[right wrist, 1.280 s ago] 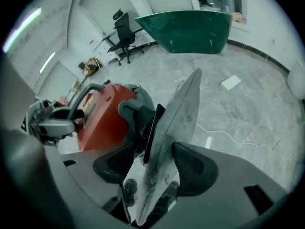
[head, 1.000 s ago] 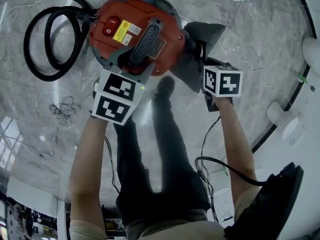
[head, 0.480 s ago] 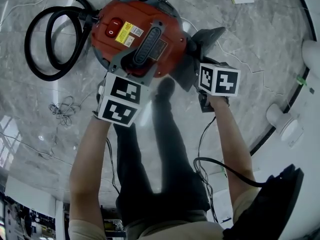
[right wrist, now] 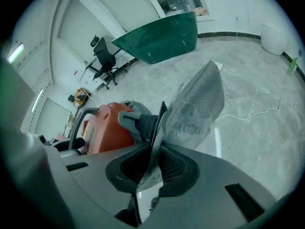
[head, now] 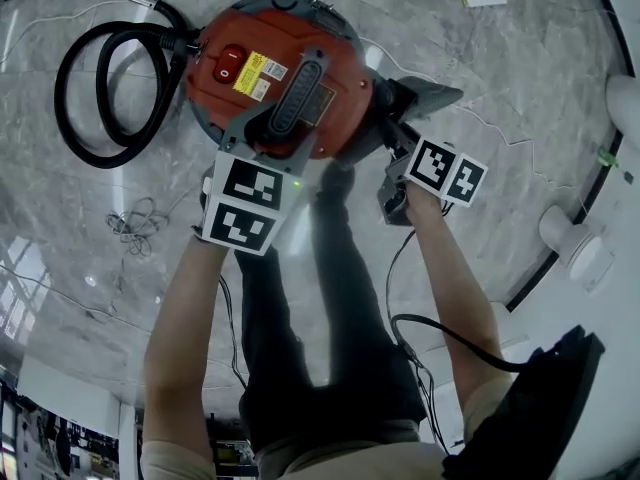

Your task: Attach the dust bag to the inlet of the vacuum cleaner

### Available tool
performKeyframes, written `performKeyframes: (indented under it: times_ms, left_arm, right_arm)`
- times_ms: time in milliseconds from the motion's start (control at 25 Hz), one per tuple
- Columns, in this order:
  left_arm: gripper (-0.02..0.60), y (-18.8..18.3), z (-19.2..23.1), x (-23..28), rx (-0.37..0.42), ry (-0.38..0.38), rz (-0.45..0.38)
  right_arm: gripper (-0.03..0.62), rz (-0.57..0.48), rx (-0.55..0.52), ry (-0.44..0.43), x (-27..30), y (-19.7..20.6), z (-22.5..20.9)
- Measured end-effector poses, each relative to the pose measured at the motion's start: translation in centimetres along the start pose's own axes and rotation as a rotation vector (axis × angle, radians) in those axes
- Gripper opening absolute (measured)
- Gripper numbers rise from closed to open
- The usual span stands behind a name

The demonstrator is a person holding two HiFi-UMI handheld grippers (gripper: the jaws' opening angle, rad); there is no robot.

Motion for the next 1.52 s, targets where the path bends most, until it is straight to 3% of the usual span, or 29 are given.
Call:
performKeyframes:
  times_ms: [240, 520, 680, 760, 920, 1040, 1360, 1520]
  left_arm:
    - [0.206, 0.0, 0.0, -0.1, 0.013, -0.001, -0.013]
    - [0.206, 0.2, 0.0, 0.0, 0.015, 0.004, -0.008]
    - [0.196, 0.1, 0.1, 0.1, 0.015, -0.001, -0.007]
    - [0.196, 0.1, 0.1, 0.2, 0.021, -0.002, -0.008]
    - [0.196, 0.4, 0.2, 0.1, 0.007, -0.007, 0.001]
    - [0.198, 0.3, 0.0, 0.1, 0.007, 0.005, 0.007]
    - [0.199, 0.7, 0.1, -0.6, -0.012, -0.021, 0.011]
    - [0.199, 0.8, 0.7, -1.8, -0.001, -0.052, 0.018]
  right_arm:
    - [0.067, 0.209, -0.369, 0.130, 1.0, -1.3, 2.2]
    - [0.091, 0.419, -0.728, 0.121, 1.5, -0.9, 2.8]
    - [0.097, 0.424, -0.730, 0.096, 1.4, -0.9, 2.6]
    - [0.106, 0.407, -0.680, 0.094, 1.5, -0.9, 2.6]
    - [0.113, 0.325, -0.440, 0.011, 1.2, -0.9, 1.6]
    - [0.177, 0.302, -0.275, -0.016, -0.1, -1.0, 0.3]
    - [0.204, 0.331, -0.289, -0.030, -1.8, -0.8, -0.9]
    - [0.204, 0.347, -0.356, 0.004, -1.7, -1.2, -0.3]
Point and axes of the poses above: the fingertips, and each gripper's own axes: x forward along the fingers, z to its left, y out of its underside, the point moved 6 cm from there along -x, backward along the fingers, and after that the axes turned 15 degrees about -y, right-handed, at the moved point
